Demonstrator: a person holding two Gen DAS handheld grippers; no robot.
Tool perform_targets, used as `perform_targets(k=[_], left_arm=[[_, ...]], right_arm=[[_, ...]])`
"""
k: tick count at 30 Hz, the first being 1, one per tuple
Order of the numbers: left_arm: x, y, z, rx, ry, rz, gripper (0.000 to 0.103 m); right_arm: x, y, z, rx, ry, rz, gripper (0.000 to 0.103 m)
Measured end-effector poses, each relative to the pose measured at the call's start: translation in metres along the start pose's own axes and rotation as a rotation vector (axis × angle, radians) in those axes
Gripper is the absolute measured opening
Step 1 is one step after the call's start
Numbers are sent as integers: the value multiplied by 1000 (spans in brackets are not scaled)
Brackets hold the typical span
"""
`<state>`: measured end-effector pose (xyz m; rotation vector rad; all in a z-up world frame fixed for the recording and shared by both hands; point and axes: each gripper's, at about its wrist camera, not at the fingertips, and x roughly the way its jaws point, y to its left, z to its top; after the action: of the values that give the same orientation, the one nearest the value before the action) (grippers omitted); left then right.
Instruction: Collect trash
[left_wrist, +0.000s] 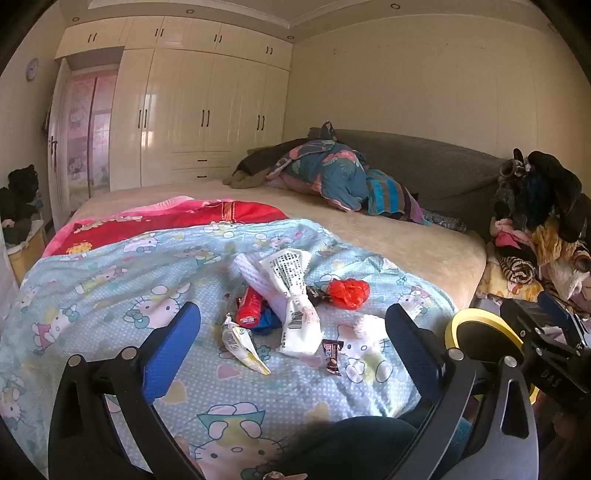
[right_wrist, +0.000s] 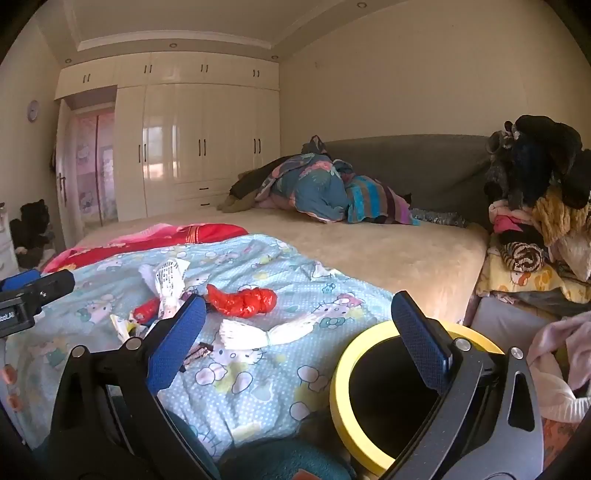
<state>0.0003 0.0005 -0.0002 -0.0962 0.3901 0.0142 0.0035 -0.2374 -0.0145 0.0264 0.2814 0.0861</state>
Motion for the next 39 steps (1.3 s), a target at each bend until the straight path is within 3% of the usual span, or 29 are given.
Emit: perform_targets(k=[39], left_arm=[[0,3,0,0,1,0,97]], right_arm=[[-4,2,5,-21,-15,-11,93]])
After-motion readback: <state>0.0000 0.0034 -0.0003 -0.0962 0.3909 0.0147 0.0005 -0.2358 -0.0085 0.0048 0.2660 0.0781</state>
